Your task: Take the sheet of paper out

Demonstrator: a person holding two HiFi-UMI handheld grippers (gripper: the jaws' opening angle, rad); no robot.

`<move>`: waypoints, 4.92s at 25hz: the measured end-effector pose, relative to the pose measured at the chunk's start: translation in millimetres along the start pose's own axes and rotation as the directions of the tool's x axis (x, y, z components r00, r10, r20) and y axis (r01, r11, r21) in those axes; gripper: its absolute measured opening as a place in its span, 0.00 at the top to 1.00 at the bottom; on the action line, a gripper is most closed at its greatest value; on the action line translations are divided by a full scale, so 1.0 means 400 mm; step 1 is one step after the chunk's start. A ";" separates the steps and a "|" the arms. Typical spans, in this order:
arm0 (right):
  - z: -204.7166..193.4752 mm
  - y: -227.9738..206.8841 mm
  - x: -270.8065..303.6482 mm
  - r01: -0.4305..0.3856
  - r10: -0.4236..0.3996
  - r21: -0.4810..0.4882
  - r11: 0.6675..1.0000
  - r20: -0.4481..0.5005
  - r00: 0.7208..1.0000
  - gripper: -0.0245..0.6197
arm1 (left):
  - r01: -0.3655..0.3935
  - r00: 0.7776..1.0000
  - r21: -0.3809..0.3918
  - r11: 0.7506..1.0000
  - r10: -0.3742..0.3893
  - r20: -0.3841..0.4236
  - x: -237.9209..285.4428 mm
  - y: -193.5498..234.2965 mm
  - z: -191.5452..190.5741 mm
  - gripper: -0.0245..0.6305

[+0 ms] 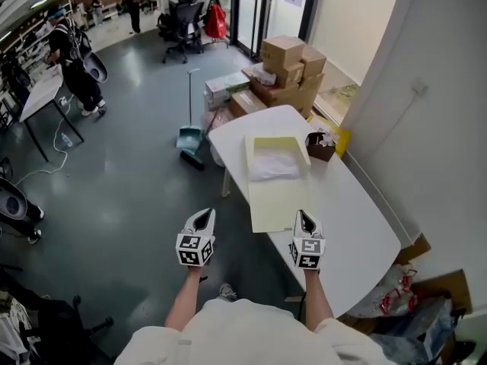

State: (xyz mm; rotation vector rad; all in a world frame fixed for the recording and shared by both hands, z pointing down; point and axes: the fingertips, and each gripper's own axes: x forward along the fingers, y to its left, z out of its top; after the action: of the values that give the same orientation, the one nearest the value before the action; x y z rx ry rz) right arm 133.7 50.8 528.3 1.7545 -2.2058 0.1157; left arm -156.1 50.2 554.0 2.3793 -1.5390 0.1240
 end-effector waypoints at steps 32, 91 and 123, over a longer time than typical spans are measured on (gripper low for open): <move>0.086 -0.080 0.452 0.044 -0.045 -0.010 0.999 -0.043 0.998 0.96 | 0.042 0.998 -0.005 0.999 -0.042 -0.056 0.419 0.238 0.065 0.96; -0.204 -0.138 0.771 -0.068 0.070 0.019 0.998 -0.347 0.935 0.96 | 0.122 0.957 -0.041 0.992 -0.128 -0.260 0.801 0.264 -0.077 0.96; -0.469 -0.049 0.806 -0.635 0.163 -0.566 0.525 -0.665 0.728 0.77 | 0.063 0.953 -0.091 0.994 -0.087 -0.291 0.777 0.276 -0.149 0.96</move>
State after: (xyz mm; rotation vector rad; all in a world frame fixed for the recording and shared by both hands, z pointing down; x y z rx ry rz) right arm 126.8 -207.1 798.8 0.5643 -1.7629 -0.1939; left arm -119.4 -246.1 706.2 2.2325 -1.2889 0.3743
